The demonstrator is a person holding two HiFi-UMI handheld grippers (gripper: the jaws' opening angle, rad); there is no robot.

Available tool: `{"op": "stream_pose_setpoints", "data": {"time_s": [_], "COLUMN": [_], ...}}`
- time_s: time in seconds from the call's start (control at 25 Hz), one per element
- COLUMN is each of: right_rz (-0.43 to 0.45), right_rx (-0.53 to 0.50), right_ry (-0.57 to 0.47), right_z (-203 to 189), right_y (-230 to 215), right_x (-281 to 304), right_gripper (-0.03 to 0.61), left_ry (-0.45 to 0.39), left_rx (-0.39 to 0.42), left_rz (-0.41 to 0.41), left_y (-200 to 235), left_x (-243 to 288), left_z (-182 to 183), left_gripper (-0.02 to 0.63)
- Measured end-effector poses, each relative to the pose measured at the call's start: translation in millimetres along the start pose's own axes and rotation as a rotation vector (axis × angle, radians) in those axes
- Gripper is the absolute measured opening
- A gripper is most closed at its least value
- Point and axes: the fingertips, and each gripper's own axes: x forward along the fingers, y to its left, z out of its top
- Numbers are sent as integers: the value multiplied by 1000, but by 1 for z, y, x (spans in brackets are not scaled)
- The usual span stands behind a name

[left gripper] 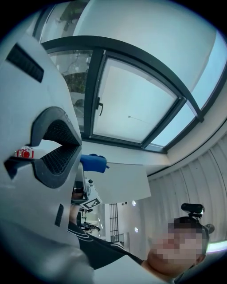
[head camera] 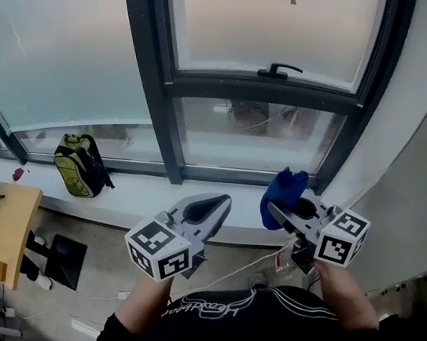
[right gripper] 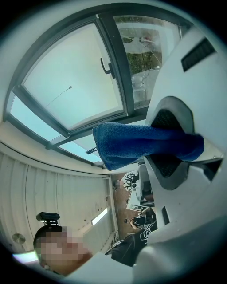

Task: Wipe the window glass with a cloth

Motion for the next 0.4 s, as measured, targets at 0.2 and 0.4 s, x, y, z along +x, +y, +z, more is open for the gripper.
{"op": "stream_pose_setpoints", "data": {"time_s": [0.2, 0.4], "right_rz": [-17, -11], "right_rx": [20, 31], "right_ry": [-11, -9], "right_z": [-4, -7], "right_y": [-1, 3], "right_x": [5, 2], "right_gripper": [92, 92], "left_ry": [-3, -6], "left_rx": [2, 8], "left_rz": [11, 6], "left_y": [2, -4], "left_x": [-3, -3], "left_z": [-3, -4], "left_gripper": [5, 5]}}
